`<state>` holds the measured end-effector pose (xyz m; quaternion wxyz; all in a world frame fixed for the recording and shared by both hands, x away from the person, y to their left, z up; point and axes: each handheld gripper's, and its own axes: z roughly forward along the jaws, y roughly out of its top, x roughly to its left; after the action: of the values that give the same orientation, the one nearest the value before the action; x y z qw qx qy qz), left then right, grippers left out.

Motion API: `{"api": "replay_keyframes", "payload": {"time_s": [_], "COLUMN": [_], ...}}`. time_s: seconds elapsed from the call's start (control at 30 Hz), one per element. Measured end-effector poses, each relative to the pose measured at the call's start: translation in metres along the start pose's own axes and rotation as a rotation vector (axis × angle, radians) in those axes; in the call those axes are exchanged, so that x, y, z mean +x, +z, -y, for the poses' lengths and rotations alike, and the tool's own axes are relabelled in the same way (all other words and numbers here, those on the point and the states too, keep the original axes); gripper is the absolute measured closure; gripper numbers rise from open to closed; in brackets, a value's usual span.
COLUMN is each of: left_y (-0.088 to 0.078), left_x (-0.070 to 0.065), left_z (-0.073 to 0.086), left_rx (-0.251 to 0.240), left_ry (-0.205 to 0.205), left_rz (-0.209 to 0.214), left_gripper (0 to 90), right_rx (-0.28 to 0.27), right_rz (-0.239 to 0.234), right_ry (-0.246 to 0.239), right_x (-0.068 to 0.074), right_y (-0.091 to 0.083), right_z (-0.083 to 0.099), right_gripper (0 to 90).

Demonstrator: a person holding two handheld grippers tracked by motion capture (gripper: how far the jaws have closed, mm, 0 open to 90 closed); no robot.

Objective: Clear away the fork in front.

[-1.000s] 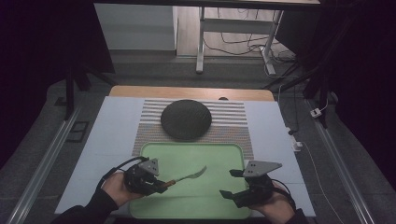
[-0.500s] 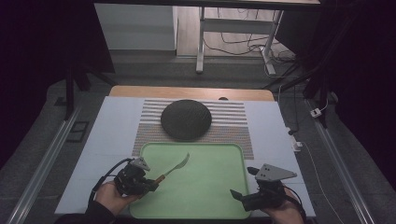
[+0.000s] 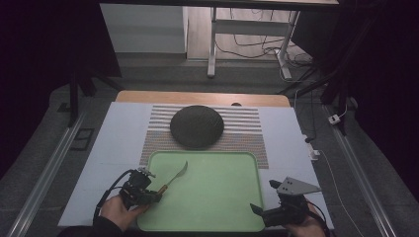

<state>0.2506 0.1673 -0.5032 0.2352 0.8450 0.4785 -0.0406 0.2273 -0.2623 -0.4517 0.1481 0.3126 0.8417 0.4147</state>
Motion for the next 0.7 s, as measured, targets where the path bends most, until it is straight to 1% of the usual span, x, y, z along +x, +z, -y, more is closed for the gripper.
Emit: {"api": "replay_keyframes", "payload": {"time_s": [0.07,0.17,0.23,0.27,0.3,0.33,0.37,0.4,0.43,0.5,0.53,0.6,0.63,0.7], "left_y": [0.004,0.011,0.012,0.012,0.013,0.013,0.012,0.012,0.011,0.007,0.005,-0.001,-0.002,-0.005], "left_x": [-0.001,-0.005,-0.007,-0.007,-0.007,-0.006,-0.005,-0.004,-0.003,-0.002,-0.001,-0.001,0.000,0.001], "left_z": [-0.001,-0.003,-0.004,-0.004,-0.004,-0.004,-0.004,-0.004,-0.004,-0.006,-0.007,-0.012,-0.015,-0.022], "left_rx": [0.009,0.035,0.032,0.032,0.030,0.028,0.025,0.022,0.016,-0.006,-0.022,-0.052,-0.062,-0.081], "left_ry": [0.002,0.017,0.028,0.033,0.033,0.035,0.033,0.034,0.035,0.041,0.045,0.072,0.079,0.102], "left_rz": [-0.005,-0.022,-0.029,-0.031,-0.027,-0.021,-0.009,-0.005,-0.003,0.007,0.012,0.017,0.015,0.017], "left_gripper": [79.5,79.4,79.2,79.1,78.8,78.4,77.5,74.6,71.0,69.3,68.9,69.0,69.4,73.3], "right_rx": [0.002,0.003,0.006,0.012,0.019,0.021,0.028,0.033,0.028,0.033,0.031,0.030,0.035,0.029], "right_rz": [0.006,0.013,0.020,0.016,0.023,0.017,0.023,0.024,0.022,0.026,0.021,0.015,0.017,0.014], "right_ry": [0.003,0.013,0.024,0.028,0.035,0.040,0.043,0.046,0.049,0.060,0.062,0.078,0.081,0.093], "right_x": [-0.001,-0.003,-0.003,-0.004,-0.005,-0.005,-0.006,-0.006,-0.007,-0.007,-0.007,-0.008,-0.008,-0.008], "right_y": [0.000,-0.002,-0.002,-0.002,-0.002,-0.002,-0.002,-0.002,-0.002,-0.003,-0.004,-0.005,-0.006,-0.006], "right_z": [0.001,0.002,0.003,0.003,0.004,0.005,0.005,0.006,0.006,0.006,0.006,0.007,0.007,0.008], "right_gripper": [1.8,1.8,1.8,1.8,1.8,1.8,1.8,1.8,1.8,1.8,1.8,1.8,1.8,1.6]}}
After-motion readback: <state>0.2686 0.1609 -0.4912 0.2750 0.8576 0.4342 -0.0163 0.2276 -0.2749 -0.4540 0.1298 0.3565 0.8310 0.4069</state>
